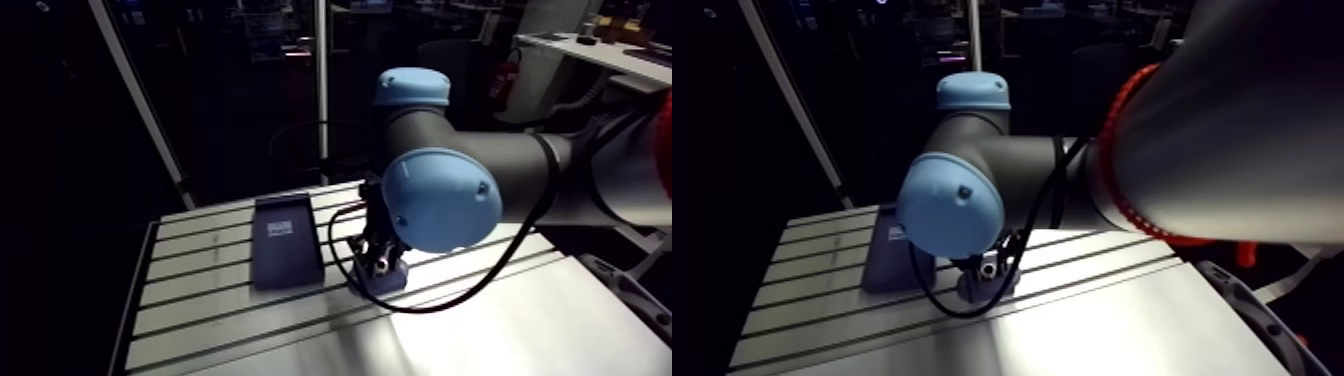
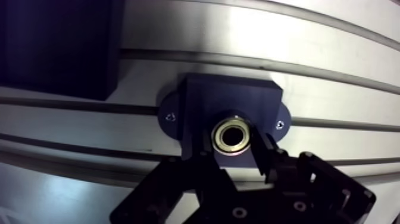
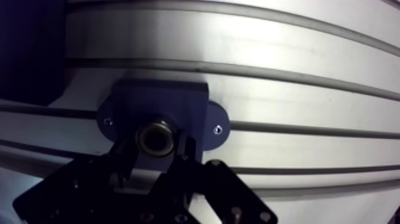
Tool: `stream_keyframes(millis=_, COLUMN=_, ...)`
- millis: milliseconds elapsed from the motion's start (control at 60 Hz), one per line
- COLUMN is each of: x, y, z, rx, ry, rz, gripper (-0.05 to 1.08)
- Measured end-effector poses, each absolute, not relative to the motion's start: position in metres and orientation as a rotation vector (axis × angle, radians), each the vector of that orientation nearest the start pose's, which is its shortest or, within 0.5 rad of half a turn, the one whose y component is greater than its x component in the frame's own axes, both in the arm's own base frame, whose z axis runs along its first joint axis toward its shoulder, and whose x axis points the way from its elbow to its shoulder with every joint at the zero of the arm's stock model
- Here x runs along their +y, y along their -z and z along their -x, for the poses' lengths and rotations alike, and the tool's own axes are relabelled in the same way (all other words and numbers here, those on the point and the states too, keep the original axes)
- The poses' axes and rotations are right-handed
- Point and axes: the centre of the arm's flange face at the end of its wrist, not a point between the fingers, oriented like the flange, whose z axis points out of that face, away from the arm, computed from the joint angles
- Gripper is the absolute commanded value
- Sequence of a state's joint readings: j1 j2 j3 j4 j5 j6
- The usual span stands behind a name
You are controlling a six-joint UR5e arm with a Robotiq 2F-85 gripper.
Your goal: Pick up the bearing and press it into the housing until flush.
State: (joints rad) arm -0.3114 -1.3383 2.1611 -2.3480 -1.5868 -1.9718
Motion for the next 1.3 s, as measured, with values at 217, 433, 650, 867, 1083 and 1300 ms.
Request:
stream_keyframes(millis=217, x=0.015, y=-0.185, z=0.479, rx=3.097, ry=-0.004, rz=0.14, gripper=0.16)
stream_keyframes(millis=433, x=0.016, y=-0.188, z=0.481, rx=3.108, ry=-0.008, rz=0.147, gripper=0.15)
stream_keyframes(millis=650, x=0.016, y=-0.189, z=0.482, rx=3.112, ry=-0.007, rz=0.159, gripper=0.15)
stream_keyframes(millis=867, x=0.017, y=-0.193, z=0.485, rx=3.123, ry=-0.01, rz=0.161, gripper=0.21)
stream_keyframes(millis=1083, x=0.017, y=-0.2, z=0.489, rx=3.136, ry=-0.016, rz=0.16, gripper=0.63)
stream_keyframes(millis=1300, x=0.016, y=-0.208, z=0.495, rx=3.134, ry=-0.014, rz=0.147, gripper=0.91)
